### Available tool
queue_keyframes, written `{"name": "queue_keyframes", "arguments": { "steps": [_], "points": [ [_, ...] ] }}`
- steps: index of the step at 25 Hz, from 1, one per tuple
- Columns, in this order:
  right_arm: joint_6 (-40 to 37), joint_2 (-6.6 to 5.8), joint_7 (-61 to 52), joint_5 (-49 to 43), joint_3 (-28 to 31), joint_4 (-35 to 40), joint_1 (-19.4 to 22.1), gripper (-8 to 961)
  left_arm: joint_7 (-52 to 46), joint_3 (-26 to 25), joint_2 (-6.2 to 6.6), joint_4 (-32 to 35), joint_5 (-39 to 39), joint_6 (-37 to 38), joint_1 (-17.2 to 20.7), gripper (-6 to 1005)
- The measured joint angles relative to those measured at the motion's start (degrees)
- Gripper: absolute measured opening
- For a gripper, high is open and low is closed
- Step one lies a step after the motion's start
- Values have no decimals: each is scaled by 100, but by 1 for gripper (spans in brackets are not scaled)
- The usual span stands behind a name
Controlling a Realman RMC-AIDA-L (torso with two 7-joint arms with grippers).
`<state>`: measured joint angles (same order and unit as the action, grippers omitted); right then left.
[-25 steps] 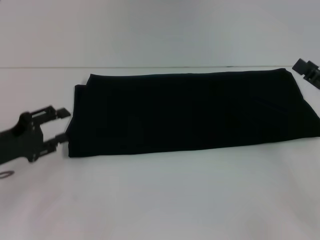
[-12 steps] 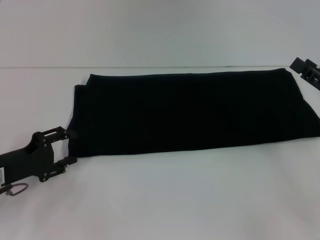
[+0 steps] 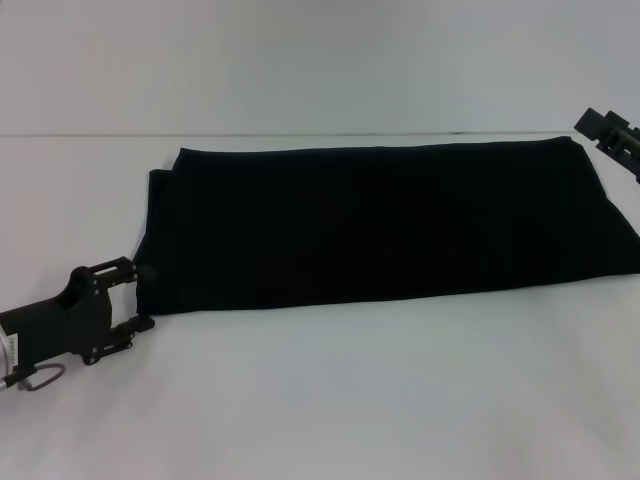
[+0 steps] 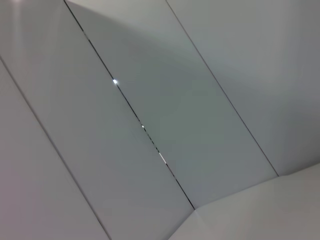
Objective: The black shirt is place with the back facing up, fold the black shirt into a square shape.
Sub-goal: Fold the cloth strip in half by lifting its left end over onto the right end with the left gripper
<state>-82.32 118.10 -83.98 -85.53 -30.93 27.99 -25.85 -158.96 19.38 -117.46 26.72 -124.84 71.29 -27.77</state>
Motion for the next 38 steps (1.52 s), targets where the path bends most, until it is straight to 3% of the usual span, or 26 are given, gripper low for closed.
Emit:
{"name": "queue_keyframes", "arguments": {
  "steps": [14,25,32,38],
  "points": [
    [10,-33,-45,1,0,-4,8,717,-6,50,11,-198,-142,-436,-366,692],
    [17,-32,-48,2,0,-4,46,717,169,595,28,-373,-101,-786,-887,692],
    [15,-32,-58,15,-1,-4,63,717,788,246,35,-263,610,-293,-707,692],
    [-11,-32,-71,7,-1,-4,62,716,501,210,114,-232,15,-85,-481,693]
  ]
}}
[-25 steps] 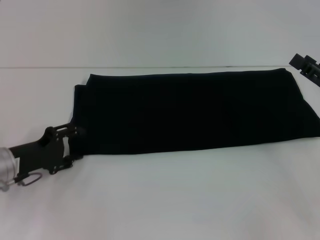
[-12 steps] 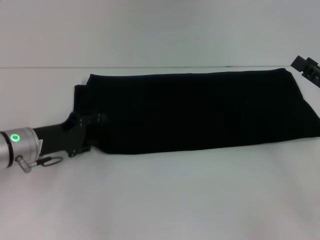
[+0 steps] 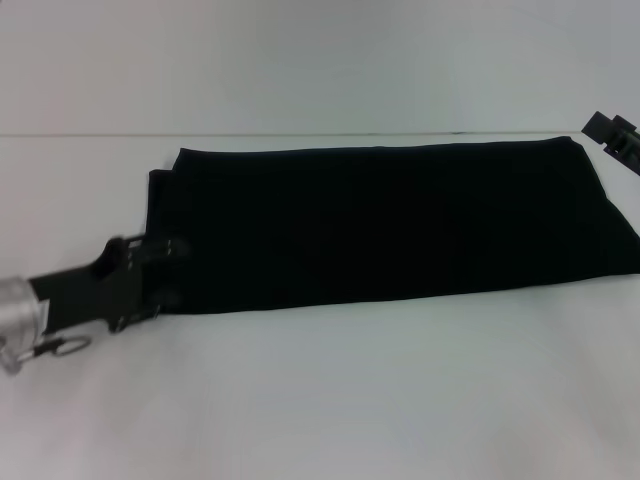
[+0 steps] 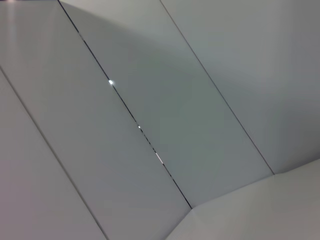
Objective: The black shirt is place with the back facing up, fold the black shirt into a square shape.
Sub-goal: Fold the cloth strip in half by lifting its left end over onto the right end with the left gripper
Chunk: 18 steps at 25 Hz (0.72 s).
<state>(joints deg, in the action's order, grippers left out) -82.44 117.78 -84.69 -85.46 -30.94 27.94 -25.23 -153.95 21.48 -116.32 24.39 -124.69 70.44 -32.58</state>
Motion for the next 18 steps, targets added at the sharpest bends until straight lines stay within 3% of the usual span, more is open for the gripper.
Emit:
{"name": "queue_keyframes", "arguments": {
  "steps": [7,18],
  "points": [
    [7,0,-66,-5,0,0,7,716,-129,-217,-15,270,-168,473,342,692],
    [27,5,-73,-4,0,0,9,716,-586,-243,-52,218,-411,-27,296,691]
  ]
}}
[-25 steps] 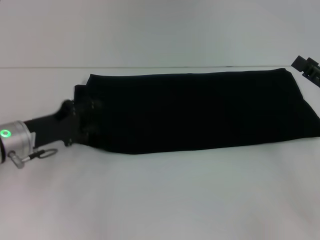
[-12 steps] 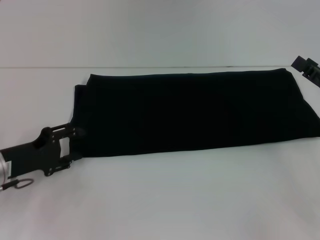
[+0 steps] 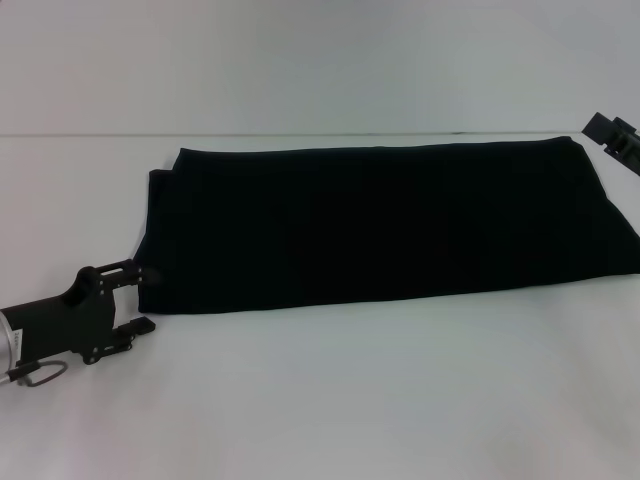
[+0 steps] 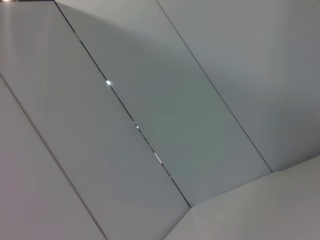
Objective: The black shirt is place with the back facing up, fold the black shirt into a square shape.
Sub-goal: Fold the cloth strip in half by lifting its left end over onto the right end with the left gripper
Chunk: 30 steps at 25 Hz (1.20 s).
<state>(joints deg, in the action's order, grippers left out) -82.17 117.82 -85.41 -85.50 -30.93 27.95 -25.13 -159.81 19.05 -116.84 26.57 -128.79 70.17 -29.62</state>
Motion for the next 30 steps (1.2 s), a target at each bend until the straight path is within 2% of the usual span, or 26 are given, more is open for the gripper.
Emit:
{"name": "queue_keyframes", "arguments": {
  "steps": [9,13,15,21,26,30],
  "points": [
    [2,-13,-2,6,5,0,-7,717,-86,49,-6,-171,-13,-264,-222,693],
    [10,-13,-2,6,7,0,-1,717,-64,74,-2,-338,-21,-424,-411,692],
    [14,-11,-2,5,9,0,1,718,-27,197,6,-484,-24,-687,-637,691],
    [14,-8,-2,12,9,0,10,718,75,321,7,-511,-25,-1100,-985,693],
    [-30,-16,-2,34,9,0,13,718,78,340,54,-479,-25,-1159,-1026,691],
    [-37,-16,-2,35,8,0,24,718,79,341,89,-448,-36,-912,-888,692]
  ]
}}
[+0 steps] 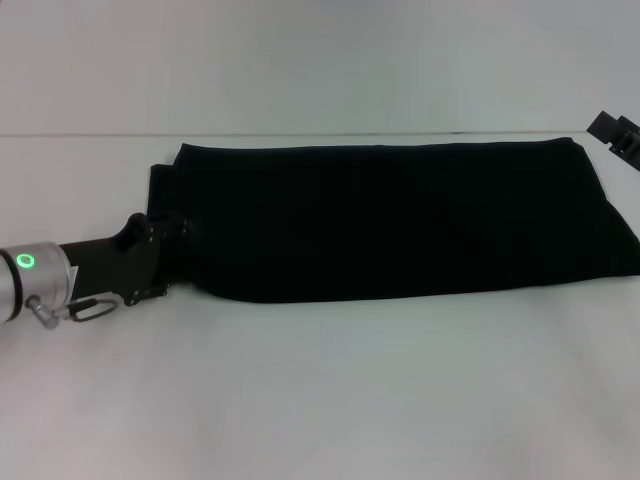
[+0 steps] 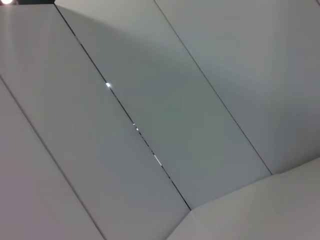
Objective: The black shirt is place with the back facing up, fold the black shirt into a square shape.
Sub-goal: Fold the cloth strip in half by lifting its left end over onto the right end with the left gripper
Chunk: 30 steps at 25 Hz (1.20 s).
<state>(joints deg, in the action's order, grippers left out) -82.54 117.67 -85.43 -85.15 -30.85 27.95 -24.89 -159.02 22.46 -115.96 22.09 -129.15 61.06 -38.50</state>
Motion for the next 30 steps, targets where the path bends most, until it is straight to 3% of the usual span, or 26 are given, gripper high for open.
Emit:
{"name": "queue_keyframes", "arguments": {
  "steps": [4,9,18,27,30],
  "points": [
    [-3,3,0,0,0,0,9,718,-5,4,27,112,-38,339,174,692],
    [-8,10,0,-11,0,0,11,717,-12,8,38,34,-168,216,162,693],
    [-104,11,-5,1,2,0,11,717,444,-103,-123,22,331,-401,2,686],
    [-161,10,-8,7,98,0,11,717,462,283,-48,35,294,-366,16,662],
    [-165,10,-9,6,104,0,12,717,492,319,-40,41,293,-400,15,533]
  ]
}}
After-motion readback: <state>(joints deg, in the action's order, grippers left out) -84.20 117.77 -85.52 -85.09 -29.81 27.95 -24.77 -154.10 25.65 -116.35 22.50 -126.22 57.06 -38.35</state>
